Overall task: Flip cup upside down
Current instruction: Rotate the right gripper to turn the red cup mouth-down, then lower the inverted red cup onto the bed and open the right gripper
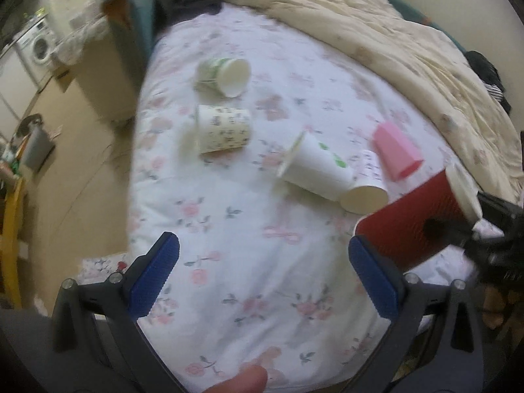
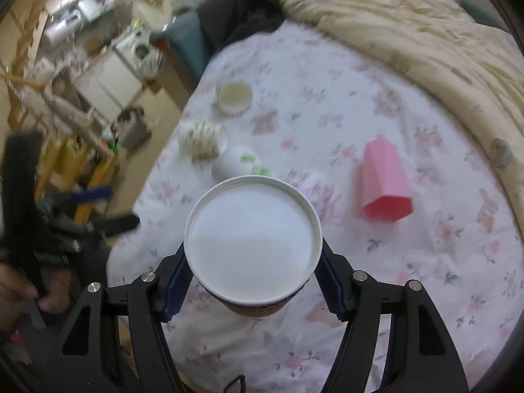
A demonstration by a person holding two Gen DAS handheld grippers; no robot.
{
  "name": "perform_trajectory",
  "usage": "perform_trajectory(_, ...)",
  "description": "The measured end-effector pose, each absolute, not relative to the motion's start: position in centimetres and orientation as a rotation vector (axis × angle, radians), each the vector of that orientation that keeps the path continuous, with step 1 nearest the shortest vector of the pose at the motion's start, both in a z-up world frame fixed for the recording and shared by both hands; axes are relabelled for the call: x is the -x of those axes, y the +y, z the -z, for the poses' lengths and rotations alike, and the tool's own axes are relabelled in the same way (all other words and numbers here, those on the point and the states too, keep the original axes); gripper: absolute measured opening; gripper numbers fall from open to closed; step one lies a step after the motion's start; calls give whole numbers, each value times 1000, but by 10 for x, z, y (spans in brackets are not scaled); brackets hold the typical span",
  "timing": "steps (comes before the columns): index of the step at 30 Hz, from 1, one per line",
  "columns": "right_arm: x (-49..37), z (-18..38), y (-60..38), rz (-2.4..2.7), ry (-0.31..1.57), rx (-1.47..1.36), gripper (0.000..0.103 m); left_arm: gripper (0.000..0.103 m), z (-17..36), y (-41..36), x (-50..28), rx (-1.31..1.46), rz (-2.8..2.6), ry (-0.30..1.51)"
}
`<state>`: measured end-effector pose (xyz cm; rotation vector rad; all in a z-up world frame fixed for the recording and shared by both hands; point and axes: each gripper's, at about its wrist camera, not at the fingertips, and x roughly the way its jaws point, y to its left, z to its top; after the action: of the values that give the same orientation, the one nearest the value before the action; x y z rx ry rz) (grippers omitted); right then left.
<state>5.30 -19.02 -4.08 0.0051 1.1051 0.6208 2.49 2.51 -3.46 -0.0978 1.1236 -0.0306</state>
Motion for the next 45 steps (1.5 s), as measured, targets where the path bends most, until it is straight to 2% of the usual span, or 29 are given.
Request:
perform_trajectory(7,-63,65,-151,-604,1097,208,70,102,35,34,-28,134,-5,1138)
perform_trajectory(15,-80,68,-130,-548,966,344,70,103,37,40,-31,179,-4,1153)
perform_trajectory(26,-84,72,-132,-629,971,204,70,103,40,40,-34,199,-5,1167)
perform_trajectory(31,-81,81,-125,-604,978,253,71,103,41,40,-34,184,-8,1165)
perform_trajectory(33,-81,80,-125,-620,990,247,73,103,42,41,-35,183,-8,1168)
perform_trajectory(35,-83,80,-127,-630,1017,213,80,103,42,41,-35,183,-9,1166)
perform_trajectory(36,-84,80,-129,-633,1033,193,88,103,42,41,-34,182,-10,1164)
perform_trajectory(45,-54,27,-168,-616,969,40,97,103,25,47,-21,210,-6,1086)
